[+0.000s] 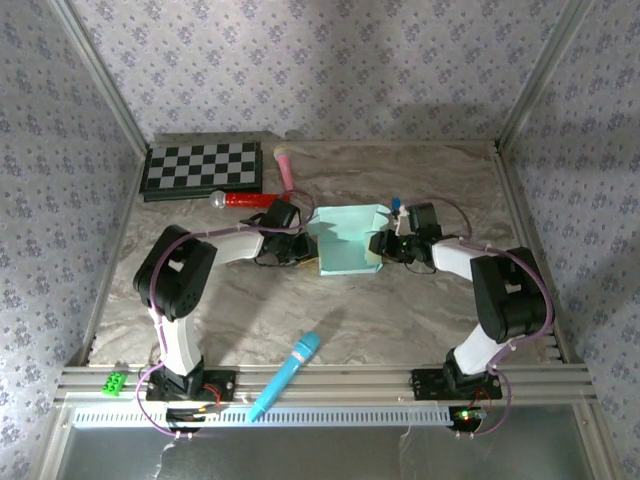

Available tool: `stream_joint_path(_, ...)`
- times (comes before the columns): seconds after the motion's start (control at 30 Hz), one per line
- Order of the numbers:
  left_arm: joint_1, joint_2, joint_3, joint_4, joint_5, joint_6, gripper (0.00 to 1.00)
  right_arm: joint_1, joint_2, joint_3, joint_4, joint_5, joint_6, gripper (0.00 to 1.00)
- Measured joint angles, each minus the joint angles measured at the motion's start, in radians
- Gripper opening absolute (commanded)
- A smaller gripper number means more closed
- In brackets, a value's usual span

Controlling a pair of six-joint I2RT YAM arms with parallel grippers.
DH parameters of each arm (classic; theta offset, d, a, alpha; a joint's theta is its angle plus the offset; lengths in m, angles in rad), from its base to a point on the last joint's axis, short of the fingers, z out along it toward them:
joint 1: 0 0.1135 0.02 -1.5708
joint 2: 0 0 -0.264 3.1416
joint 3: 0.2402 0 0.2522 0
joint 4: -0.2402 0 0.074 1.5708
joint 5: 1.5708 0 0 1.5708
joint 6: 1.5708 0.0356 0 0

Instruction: Fold the paper box

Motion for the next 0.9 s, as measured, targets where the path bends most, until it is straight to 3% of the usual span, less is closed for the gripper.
stream_joint_path(0.37,-0.022,0.0,0.0,-0.001,-0.004,-0.011,0.19,0.083,0.023,0.097,-0.18,0.224,-0.09,0.36)
stream_joint_path(0.53,-0.025,0.0,0.0,0.0,-0.004,-0.011,0.2,0.109,0.024,0.125,-0.229,0.298,-0.113,0.28)
stream_joint_path(0.9,-0.026,-0.048,-0.029,-0.012,-0.078,0.001,0.38,0.176,0.058,0.193,-0.304,0.457,-0.143,0.18)
